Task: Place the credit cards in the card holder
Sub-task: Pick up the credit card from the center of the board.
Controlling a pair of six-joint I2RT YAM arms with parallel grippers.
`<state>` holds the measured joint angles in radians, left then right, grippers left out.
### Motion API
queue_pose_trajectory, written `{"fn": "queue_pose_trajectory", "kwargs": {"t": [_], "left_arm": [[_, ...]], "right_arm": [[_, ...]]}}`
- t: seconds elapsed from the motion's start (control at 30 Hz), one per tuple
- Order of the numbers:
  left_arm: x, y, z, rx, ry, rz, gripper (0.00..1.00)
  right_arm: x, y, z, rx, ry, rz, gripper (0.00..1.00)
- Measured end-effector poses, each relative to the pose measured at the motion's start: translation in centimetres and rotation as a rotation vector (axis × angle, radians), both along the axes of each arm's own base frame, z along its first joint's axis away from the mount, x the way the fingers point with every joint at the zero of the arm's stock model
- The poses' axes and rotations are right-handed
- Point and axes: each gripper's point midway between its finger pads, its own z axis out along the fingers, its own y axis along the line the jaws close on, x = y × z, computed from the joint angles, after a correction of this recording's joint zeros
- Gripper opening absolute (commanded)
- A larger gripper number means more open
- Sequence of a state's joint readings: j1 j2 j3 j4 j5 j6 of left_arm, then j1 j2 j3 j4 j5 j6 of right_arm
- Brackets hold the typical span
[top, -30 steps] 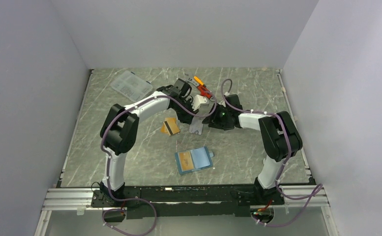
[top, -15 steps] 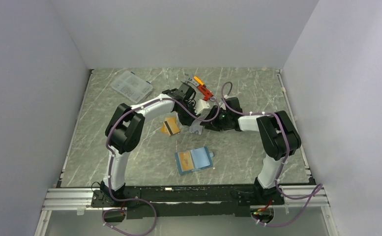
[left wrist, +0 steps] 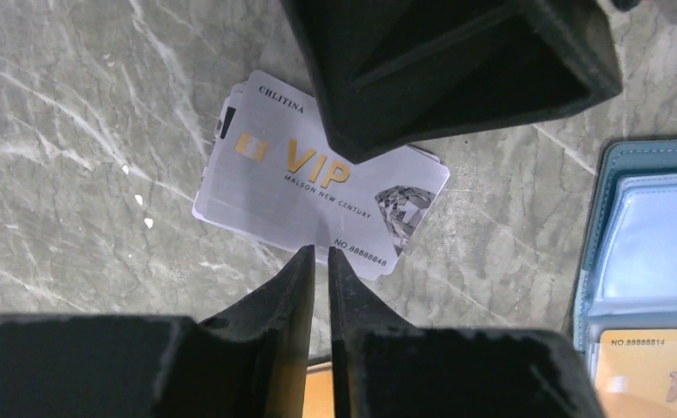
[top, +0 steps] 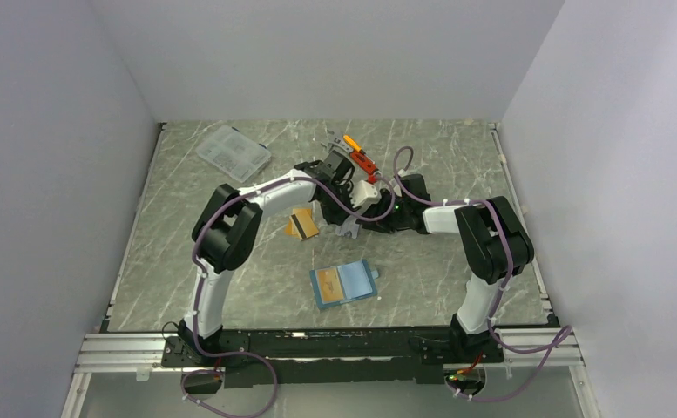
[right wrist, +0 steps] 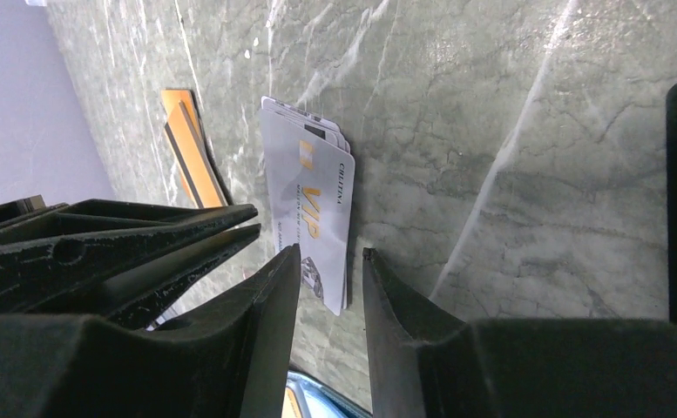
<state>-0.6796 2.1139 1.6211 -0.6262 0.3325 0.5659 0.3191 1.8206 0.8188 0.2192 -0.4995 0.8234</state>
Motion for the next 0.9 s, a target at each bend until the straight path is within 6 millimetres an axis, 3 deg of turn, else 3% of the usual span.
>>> {"fn": "queue_pose_trajectory", "kwargs": {"t": [0.3, 0.9], "left_arm": [[-0.5, -0.4, -1.1, 0.039, -0.04, -0.042, 0.15], [-1.7, 0.3, -1.1, 0.035, -0.051, -0.065, 0.14]], "right_arm": [[0.1, -0.1, 0.0, 0.001, 0.002, -0.005, 0.37], [0.1, -0.1, 0.0, 0.004, 0.006, -0.009, 0.41]]}}
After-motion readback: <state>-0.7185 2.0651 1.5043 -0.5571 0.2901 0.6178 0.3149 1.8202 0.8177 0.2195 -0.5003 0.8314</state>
